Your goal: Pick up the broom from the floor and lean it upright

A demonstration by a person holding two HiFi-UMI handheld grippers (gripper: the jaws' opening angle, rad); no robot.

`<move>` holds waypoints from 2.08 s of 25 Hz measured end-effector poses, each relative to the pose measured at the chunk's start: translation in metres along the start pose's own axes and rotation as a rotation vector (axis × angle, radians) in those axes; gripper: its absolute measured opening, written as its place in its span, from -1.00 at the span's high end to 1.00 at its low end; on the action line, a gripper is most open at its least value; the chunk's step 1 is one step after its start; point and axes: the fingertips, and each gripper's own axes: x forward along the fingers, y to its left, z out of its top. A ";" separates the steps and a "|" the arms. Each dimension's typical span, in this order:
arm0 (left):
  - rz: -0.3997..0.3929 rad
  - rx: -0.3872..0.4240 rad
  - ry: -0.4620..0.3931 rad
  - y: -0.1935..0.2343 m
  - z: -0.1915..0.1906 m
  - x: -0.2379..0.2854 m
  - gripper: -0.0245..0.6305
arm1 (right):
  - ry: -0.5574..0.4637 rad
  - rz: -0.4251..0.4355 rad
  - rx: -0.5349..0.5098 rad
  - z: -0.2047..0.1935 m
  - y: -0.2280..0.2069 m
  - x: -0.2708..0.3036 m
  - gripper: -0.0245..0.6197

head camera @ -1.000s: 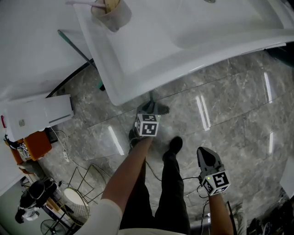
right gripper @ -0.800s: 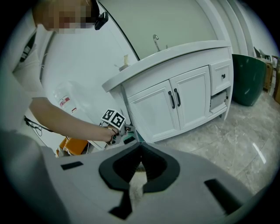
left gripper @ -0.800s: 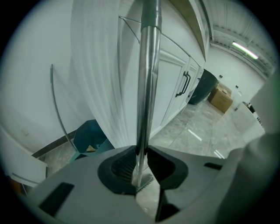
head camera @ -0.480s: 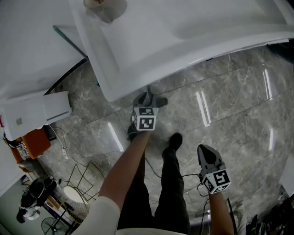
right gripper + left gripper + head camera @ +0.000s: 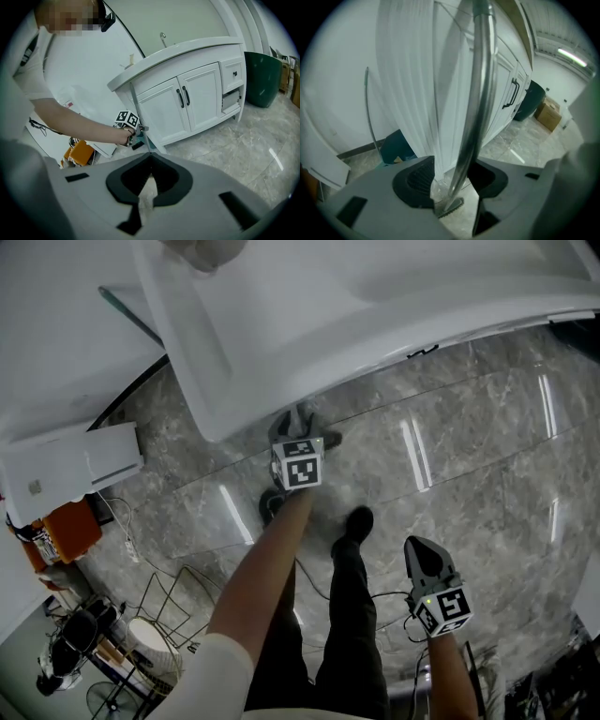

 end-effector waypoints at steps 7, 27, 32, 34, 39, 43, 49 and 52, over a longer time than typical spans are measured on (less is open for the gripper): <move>-0.195 0.052 -0.007 -0.036 0.003 -0.002 0.70 | 0.004 0.001 0.004 -0.009 -0.008 -0.001 0.92; -0.353 0.024 0.257 -0.077 -0.043 -0.043 0.70 | -0.002 0.032 -0.005 0.007 -0.008 0.000 0.92; -0.453 0.062 0.321 -0.088 -0.054 -0.051 0.70 | 0.008 0.031 -0.005 0.009 -0.009 0.001 0.92; -0.493 0.059 0.353 -0.090 -0.057 -0.053 0.70 | 0.009 0.033 -0.005 0.011 -0.007 0.004 0.92; -0.553 -0.013 0.400 -0.092 -0.079 -0.043 0.70 | 0.018 0.037 -0.004 0.010 -0.004 0.010 0.92; -0.541 0.010 0.383 -0.087 -0.075 -0.025 0.70 | 0.026 0.037 0.001 0.006 -0.007 0.017 0.92; -0.555 0.043 0.376 -0.086 -0.064 -0.001 0.70 | 0.036 0.034 0.011 -0.005 -0.008 0.019 0.92; -0.526 0.083 0.339 -0.080 -0.054 0.003 0.67 | 0.029 0.030 0.014 -0.004 -0.010 0.022 0.92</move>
